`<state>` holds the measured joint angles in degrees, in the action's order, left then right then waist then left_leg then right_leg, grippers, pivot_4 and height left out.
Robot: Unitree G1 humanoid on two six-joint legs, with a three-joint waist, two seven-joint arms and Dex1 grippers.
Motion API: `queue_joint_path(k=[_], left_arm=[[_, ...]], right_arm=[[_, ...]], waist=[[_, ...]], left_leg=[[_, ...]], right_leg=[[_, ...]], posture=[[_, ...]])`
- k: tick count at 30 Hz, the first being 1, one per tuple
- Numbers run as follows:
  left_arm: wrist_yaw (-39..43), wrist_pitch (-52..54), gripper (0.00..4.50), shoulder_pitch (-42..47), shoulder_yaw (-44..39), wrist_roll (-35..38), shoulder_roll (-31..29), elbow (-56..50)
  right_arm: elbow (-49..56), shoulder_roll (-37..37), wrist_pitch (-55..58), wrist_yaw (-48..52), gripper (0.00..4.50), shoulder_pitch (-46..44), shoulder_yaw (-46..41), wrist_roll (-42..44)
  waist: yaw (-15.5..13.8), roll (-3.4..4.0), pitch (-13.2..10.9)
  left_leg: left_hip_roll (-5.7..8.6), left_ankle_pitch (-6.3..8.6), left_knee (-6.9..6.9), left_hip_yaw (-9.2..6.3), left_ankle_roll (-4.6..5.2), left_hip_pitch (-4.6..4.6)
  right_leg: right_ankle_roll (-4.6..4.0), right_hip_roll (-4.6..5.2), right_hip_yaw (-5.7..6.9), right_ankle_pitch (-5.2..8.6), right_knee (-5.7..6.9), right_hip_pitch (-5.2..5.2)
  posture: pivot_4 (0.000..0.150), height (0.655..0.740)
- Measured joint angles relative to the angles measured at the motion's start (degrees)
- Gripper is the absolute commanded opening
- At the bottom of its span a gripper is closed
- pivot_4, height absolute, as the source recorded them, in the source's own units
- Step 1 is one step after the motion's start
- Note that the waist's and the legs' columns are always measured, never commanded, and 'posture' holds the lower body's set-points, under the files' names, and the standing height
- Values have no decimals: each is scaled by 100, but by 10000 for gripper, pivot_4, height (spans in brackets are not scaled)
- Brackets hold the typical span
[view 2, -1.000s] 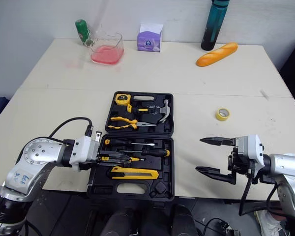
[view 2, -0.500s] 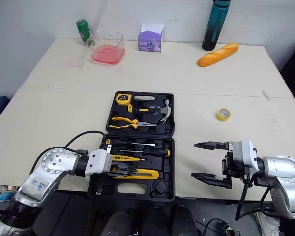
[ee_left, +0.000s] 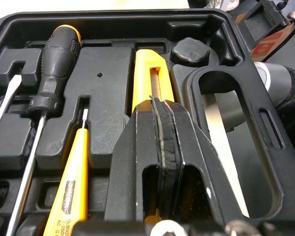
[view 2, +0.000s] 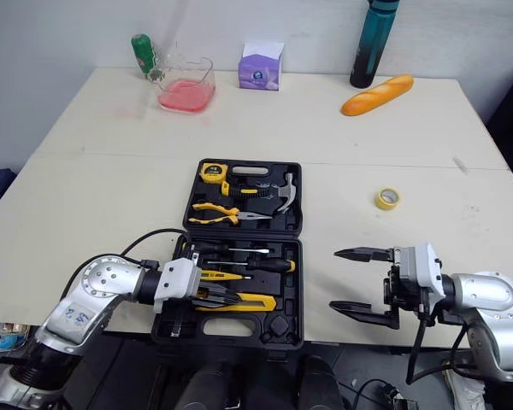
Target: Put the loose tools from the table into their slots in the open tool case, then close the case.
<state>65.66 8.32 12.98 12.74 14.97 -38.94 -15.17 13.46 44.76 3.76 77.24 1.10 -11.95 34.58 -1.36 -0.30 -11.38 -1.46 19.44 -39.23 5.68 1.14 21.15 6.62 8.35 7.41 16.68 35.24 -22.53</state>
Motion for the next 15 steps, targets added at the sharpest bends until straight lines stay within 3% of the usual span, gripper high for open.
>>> queue_joint_path(k=[15], left_arm=[[-186,-129,608,-16,230,-272,-11,216]], right_arm=[[9,-9,2,-133,45000,1,46,-31]], waist=[[1,20,17]], left_leg=[[0,0,0,0,0,-11]], right_leg=[[0,2,-1,0,0,8]], posture=[[1500,7400]])
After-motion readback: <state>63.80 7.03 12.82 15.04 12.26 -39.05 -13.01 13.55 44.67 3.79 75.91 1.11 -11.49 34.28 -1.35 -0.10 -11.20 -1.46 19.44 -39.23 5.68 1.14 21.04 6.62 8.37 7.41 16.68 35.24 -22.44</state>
